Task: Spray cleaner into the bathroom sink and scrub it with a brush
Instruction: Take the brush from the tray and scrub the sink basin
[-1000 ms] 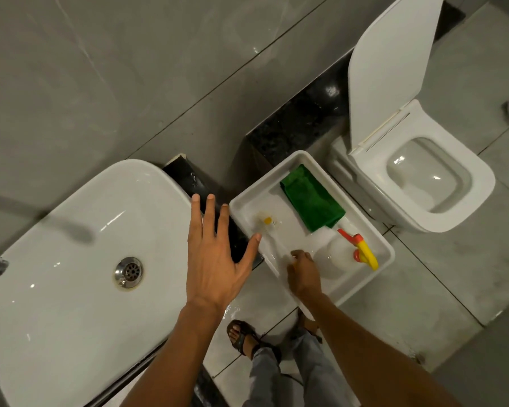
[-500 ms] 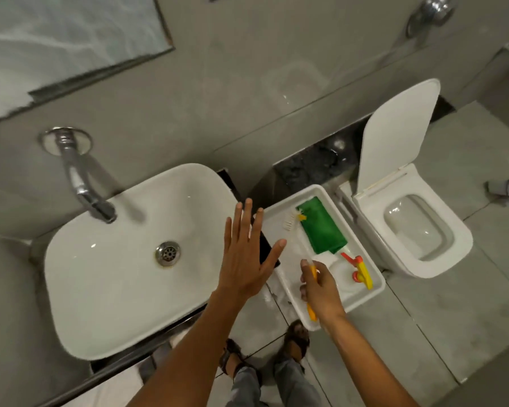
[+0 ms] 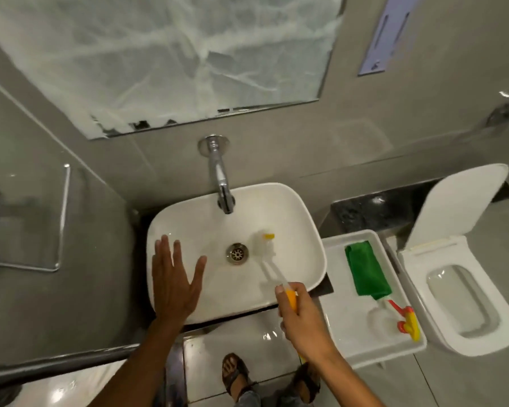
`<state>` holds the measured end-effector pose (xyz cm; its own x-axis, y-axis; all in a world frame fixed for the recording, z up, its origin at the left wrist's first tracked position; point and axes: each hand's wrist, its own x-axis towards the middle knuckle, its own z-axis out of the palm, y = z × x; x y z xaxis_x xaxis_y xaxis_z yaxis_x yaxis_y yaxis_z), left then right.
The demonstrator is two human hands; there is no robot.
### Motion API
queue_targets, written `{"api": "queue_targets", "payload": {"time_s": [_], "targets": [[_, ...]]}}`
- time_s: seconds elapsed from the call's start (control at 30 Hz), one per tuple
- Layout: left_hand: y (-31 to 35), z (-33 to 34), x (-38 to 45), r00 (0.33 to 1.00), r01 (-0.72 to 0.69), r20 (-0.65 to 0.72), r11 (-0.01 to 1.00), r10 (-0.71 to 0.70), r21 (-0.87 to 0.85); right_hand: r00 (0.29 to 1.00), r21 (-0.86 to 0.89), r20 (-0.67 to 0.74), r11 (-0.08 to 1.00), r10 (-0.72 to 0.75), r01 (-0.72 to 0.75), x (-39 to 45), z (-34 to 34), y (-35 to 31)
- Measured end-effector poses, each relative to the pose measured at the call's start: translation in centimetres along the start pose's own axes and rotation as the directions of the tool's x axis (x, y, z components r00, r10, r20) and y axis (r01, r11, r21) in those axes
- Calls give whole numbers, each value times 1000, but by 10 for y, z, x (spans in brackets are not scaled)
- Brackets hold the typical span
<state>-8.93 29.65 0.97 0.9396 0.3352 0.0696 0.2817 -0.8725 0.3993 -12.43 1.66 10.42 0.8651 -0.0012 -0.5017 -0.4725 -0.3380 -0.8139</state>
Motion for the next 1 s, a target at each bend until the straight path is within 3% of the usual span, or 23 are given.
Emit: {"api": "queue_targets", "payload": {"time_s": [0.23,0.37,0.47,0.53,0.6,0.73,0.83,0.93,1.0], "targets": [[-39,-4,6,992,80,92,995,-86,64,954,-462,191,879,231,-120,14,58,-32],[-40,-7,8,996,67,52,997,-66,-24,904,-514,291,848,314,-129,12,92,-40],[-41,-10,9,995,86,57,993,-81,-83,898,-579,346,815,272,-23,23,128,-51],[-41,-11,10,996,81,49,992,-77,-97,919,-616,291,787,265,-32,43,144,-60],[-41,-11,11,995,87,59,991,-82,-97,949,-617,142,775,282,-138,73,140,-68],[-44,-8,10,992,110,74,989,-103,-94,960,-686,-66,686,271,-240,87,86,-65],[-45,-7,10,992,115,58,988,-110,-104,954,-776,-19,597,300,-203,39,74,-50],[-45,-5,10,991,123,60,985,-117,-120,912,-677,46,684,407,-271,15,94,-49],[-45,-5,9,992,119,52,983,-113,-138,879,-640,163,726,449,-252,21,119,-68]]}}
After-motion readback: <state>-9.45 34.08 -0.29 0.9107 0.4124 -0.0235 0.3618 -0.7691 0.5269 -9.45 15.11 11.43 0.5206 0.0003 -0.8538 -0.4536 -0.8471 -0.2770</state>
